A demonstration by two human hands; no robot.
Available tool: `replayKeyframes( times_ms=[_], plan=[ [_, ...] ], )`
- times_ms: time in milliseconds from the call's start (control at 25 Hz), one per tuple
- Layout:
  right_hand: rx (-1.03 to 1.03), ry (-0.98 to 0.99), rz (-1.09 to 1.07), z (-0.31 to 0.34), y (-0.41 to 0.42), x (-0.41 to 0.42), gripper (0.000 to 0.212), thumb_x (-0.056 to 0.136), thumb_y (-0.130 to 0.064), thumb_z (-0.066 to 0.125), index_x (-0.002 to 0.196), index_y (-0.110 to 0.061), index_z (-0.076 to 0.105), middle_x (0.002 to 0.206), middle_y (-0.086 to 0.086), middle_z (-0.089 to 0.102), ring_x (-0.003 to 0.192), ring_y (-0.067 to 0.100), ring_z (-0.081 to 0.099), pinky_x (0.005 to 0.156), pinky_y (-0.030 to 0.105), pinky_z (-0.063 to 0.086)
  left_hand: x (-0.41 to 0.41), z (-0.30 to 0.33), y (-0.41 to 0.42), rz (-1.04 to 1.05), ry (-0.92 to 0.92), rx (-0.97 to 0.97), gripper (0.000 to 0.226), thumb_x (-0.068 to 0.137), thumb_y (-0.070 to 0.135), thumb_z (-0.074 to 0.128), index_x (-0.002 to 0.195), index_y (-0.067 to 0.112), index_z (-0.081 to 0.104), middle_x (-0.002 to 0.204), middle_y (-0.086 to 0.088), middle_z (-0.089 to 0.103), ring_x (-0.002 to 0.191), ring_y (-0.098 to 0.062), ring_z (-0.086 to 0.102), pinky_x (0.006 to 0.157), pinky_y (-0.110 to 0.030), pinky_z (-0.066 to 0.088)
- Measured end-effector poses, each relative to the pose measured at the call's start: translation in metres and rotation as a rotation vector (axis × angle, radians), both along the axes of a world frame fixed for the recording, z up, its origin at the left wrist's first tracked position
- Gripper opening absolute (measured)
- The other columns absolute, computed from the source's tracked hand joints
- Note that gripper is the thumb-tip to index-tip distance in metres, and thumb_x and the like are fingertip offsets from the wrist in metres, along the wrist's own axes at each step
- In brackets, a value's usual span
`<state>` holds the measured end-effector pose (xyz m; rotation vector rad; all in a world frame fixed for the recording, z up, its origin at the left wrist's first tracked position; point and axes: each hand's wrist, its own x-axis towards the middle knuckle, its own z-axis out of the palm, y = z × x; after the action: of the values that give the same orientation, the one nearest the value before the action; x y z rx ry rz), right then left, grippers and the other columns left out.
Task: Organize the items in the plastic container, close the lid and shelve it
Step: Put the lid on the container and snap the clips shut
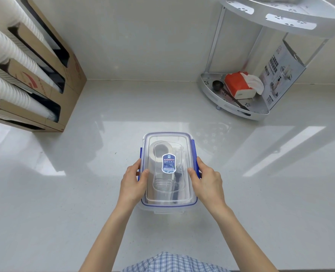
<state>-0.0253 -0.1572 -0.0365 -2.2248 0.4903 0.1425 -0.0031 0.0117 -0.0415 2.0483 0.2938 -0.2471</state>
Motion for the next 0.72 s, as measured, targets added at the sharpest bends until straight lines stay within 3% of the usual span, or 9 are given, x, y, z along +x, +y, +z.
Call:
replayKeyframes(
  times_ms=[120,240,400,560,720],
  plan=[
    [0.013,-0.02,-0.013,0.0,0.002,-0.001,0.047,0.093,-0.027,0.047,0.138,-0.018,0.04,0.099,0.017,0.071,0.093,0.032,0.062,0.084,0.035,0.046,0.0,-0.001,0.002,-0.004,0.007,-0.039,0.042,0.092,0.017,0.045,0.133,0.019,0.042,0.136,-0.008,0.046,0.105,-0.016,0.047,0.095,-0.029,0.036],
    [0.045,-0.016,-0.023,0.002,0.001,-0.001,0.045,0.092,-0.026,0.049,0.136,-0.02,0.043,0.102,0.015,0.072,0.095,0.032,0.063,0.085,0.036,0.048,-0.001,-0.002,0.005,0.022,0.077,-0.116,0.046,0.091,0.022,0.046,0.136,0.022,0.038,0.142,-0.007,0.039,0.121,-0.02,0.044,0.105,-0.036,0.036],
    [0.101,-0.029,-0.044,0.007,0.0,-0.003,0.043,0.091,-0.023,0.052,0.134,-0.019,0.046,0.108,0.014,0.071,0.1,0.033,0.063,0.088,0.038,0.048,0.001,-0.001,0.013,0.063,0.303,-0.295,0.063,0.089,0.033,0.05,0.143,0.023,0.02,0.145,-0.008,0.038,0.132,-0.024,0.038,0.103,-0.034,0.032],
    [0.12,-0.031,-0.043,0.008,0.001,-0.004,0.045,0.091,-0.023,0.052,0.134,-0.019,0.045,0.113,0.011,0.07,0.101,0.032,0.063,0.09,0.04,0.049,0.005,0.001,0.013,0.114,0.309,-0.242,0.069,0.086,0.033,0.054,0.143,0.017,0.018,0.141,-0.009,0.042,0.117,-0.025,0.047,0.092,-0.038,0.042],
    [0.121,-0.039,-0.041,0.007,0.0,-0.004,0.045,0.091,-0.024,0.052,0.135,-0.019,0.045,0.114,0.01,0.069,0.101,0.032,0.063,0.09,0.041,0.05,0.003,-0.001,0.01,0.059,0.191,-0.117,0.05,0.089,0.03,0.051,0.135,0.015,0.039,0.129,-0.011,0.049,0.102,-0.02,0.049,0.084,-0.035,0.045]
  ],
)
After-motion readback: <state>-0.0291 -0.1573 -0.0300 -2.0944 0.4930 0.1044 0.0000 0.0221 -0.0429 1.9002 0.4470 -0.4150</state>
